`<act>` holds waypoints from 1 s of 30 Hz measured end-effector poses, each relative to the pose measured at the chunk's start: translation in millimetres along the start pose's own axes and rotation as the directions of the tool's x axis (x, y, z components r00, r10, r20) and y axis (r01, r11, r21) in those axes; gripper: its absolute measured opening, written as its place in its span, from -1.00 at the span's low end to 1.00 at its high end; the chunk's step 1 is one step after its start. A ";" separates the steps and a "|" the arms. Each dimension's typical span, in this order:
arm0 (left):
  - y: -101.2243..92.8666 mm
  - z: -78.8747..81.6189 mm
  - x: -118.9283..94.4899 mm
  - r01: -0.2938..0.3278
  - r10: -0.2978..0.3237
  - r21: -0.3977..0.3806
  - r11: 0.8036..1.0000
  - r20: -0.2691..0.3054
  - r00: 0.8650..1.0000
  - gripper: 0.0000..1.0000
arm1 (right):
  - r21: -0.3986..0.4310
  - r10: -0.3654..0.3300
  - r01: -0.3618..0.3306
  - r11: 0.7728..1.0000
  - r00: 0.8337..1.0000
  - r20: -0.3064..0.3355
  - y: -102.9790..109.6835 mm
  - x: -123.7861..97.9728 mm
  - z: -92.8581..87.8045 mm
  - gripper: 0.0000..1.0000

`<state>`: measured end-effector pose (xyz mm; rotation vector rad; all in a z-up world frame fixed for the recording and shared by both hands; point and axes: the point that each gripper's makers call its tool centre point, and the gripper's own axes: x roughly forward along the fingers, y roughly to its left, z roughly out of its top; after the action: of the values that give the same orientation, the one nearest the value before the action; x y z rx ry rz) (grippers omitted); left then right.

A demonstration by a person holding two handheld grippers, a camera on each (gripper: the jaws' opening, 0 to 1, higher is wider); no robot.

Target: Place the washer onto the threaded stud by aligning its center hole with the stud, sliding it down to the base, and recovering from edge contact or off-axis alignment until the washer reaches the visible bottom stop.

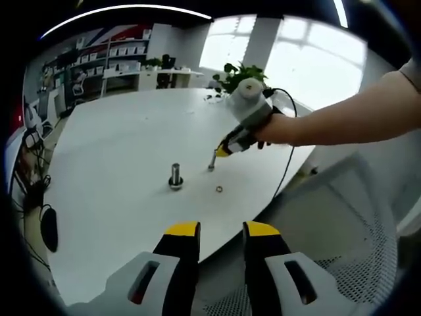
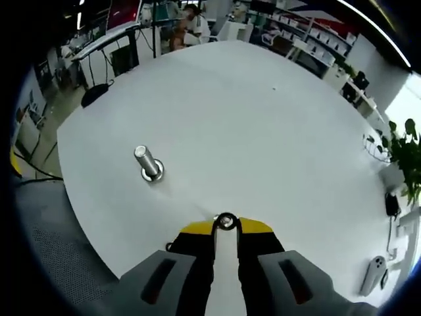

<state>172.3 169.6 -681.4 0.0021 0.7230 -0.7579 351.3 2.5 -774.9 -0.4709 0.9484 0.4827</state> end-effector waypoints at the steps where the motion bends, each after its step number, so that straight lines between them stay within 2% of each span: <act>1: 0.0 0.1 0.0 0.000 0.000 0.001 1.000 0.000 1.000 -0.53 | -0.002 0.002 -0.002 1.000 1.000 -0.001 0.0 0.5 -0.3 -0.73; 30: 0.9 -0.8 0.5 -0.005 0.005 -0.002 1.000 -0.005 1.000 -0.53 | -0.022 0.029 -0.030 0.999 0.999 -0.042 -2.2 8.6 0.1 -0.72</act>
<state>172.7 170.1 -682.6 0.0039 0.7280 -0.7526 356.9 2.4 -781.8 -0.4894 0.9921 0.5125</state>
